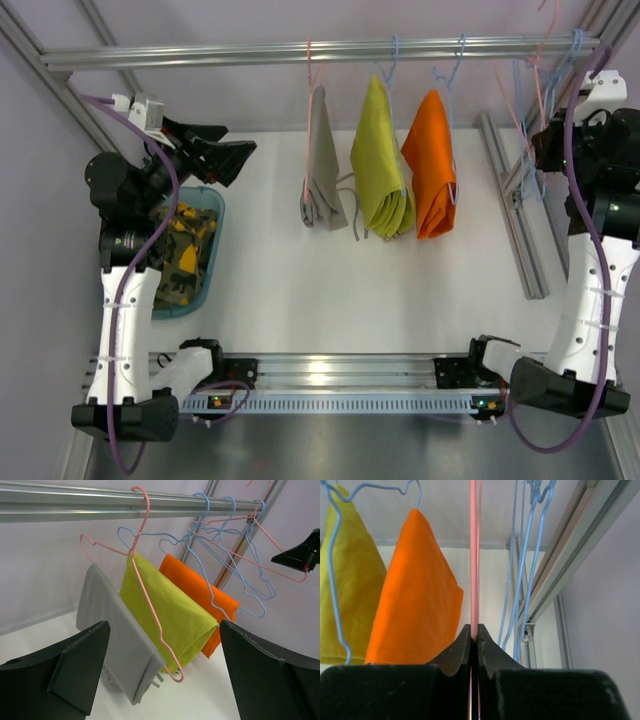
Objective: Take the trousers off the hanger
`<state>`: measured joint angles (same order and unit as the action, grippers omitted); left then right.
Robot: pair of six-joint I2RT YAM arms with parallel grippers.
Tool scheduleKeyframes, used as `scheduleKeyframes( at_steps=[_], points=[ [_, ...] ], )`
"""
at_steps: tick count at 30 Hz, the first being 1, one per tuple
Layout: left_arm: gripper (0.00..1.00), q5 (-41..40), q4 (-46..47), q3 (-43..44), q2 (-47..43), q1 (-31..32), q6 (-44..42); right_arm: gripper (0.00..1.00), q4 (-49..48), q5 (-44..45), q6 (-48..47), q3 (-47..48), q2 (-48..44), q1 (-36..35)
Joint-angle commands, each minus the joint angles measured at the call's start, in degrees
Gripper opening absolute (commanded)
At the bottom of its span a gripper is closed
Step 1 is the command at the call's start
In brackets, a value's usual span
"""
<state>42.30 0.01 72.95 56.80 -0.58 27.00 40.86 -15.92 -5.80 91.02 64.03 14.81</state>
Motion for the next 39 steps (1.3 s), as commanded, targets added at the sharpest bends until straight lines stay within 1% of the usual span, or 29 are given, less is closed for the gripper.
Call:
scheduleKeyframes(
  at_steps=[1,5,14,16,17,21,23,24,26,27,28,29,31,32,35,36,38,39],
  points=[
    [0.97,-1.0,2.9,-0.4,-0.3,0.3,-0.6,0.0,-5.6,1.9,3.5,0.1,2.9,0.7],
    [0.97,-1.2,2.9,-1.1,-0.7,0.3,-1.0,0.0,-6.0,3.4,7.1,-1.5,3.0,0.8],
    [0.96,-1.0,2.9,-2.2,-0.7,0.2,-1.3,0.0,-5.4,5.1,6.3,-8.7,-1.2,1.3],
    [0.96,-0.8,2.9,-2.3,-0.6,0.2,-1.4,0.0,-5.0,5.4,6.4,-9.2,-1.8,2.3],
    [0.96,-0.8,2.9,-2.5,-0.6,0.2,-1.6,0.0,-4.8,5.2,4.6,-9.4,-2.0,3.2],
    [0.95,-0.6,1.4,-3.2,0.1,0.2,-3.1,0.01,-3.2,3.1,4.0,-9.3,-1.9,6.4],
    [0.94,-0.6,-1.7,-3.1,0.9,0.2,-5.2,0.09,-2.2,2.7,2.9,-8.9,-1.9,7.0],
    [0.93,-0.1,-2.2,-3.2,1.9,0.3,-5.8,0.19,-1.9,2.3,2.7,-8.8,-1.9,7.1],
    [0.92,-0.1,-2.6,-3.3,2.6,0.3,-6.1,0.3,-1.0,0.7,2.2,-8.1,-2.1,7.2],
    [0.91,-0.1,-2.6,-2.8,3.7,0.2,-5.7,0.41,-0.7,0.3,2.2,-7.7,-2.3,7.2],
    [0.91,-0.1,-2.6,-2.4,4.2,0.2,-5.4,0.46,-0.6,-0.9,2.2,-7.4,-2.4,7.2],
    [0.9,0.0,-2.6,-1.8,5.0,0.3,-4.4,0.58,-0.1,-1.5,2.2,-6.6,-2.4,7.2],
    [0.89,-1.0,-2.6,0.3,6.7,2.1,-4.0,0.66,0.7,-3.4,2.4,-5.5,-2.5,7.3],
    [0.89,-1.6,-2.6,1.0,7.4,3.3,-4.2,0.74,1.5,-4.0,2.5,-4.3,-2.6,7.2],
    [0.89,-3.4,-1.1,2.2,9.7,6.0,-3.2,0.86,2.6,-6.4,3.3,-1.4,-2.7,7.2],
    [0.89,-3.6,1.3,2.3,10.3,6.6,-2.4,0.92,3.3,-7.1,3.7,-0.5,-2.9,7.2],
    [0.88,-3.4,3.5,2.2,12.2,8.0,0.9,0.99,4.0,-9.3,4.4,1.9,-3.0,7.2],
    [0.88,-3.0,5.1,2.2,12.9,8.2,2.2,0.99,4.7,-10.1,4.6,2.7,-3.1,7.3]
  ],
)
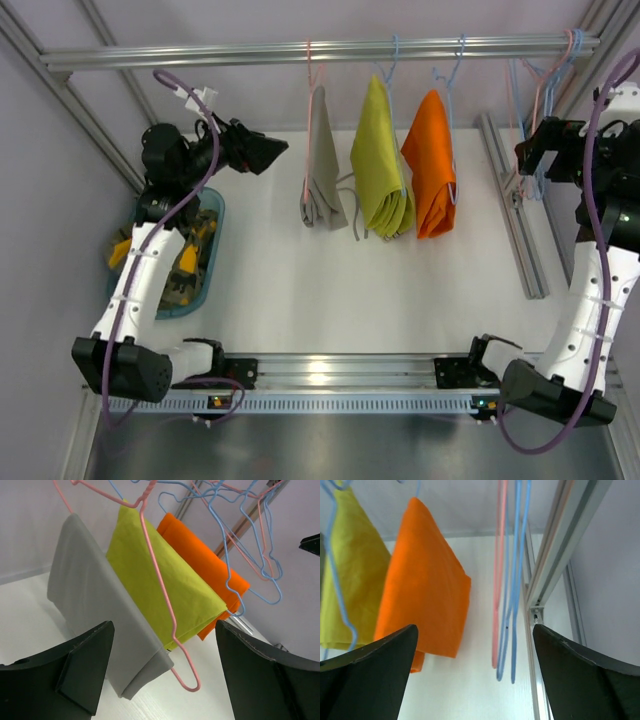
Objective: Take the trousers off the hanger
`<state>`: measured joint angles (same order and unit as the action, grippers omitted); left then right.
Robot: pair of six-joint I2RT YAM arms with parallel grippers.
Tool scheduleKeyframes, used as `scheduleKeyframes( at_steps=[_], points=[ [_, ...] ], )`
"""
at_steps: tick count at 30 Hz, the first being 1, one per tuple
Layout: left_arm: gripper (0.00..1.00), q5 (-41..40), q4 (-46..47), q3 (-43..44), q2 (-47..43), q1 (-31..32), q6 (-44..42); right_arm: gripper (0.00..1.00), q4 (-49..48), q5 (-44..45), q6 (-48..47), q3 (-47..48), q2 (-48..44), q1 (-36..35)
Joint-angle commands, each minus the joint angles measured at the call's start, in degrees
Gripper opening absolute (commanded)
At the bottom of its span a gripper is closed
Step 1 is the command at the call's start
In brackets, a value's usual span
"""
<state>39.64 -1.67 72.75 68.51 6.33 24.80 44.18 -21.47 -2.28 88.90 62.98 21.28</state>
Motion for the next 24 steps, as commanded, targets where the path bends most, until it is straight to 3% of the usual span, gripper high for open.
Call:
scheduleKeyframes(
  at_steps=[1,9,15,24],
  points=[
    [0.88,-0.3,9.5,2.4,1.8,1.7,5.9,0.99,1.9,-6.7,1.4,5.6,-2.2,0.8],
    [0.83,-1.0,24.2,3.0,11.9,5.9,24.3,0.99,3.8,-16.6,5.5,10.6,-3.4,0.8],
    [0.79,-1.0,24.2,2.1,14.0,9.1,24.7,0.99,5.1,-17.5,5.6,10.9,-3.7,0.7],
    [0.61,-0.3,30.1,-1.4,15.3,11.7,29.3,0.99,3.8,-19.4,7.5,8.5,-4.6,0.7]
  ],
)
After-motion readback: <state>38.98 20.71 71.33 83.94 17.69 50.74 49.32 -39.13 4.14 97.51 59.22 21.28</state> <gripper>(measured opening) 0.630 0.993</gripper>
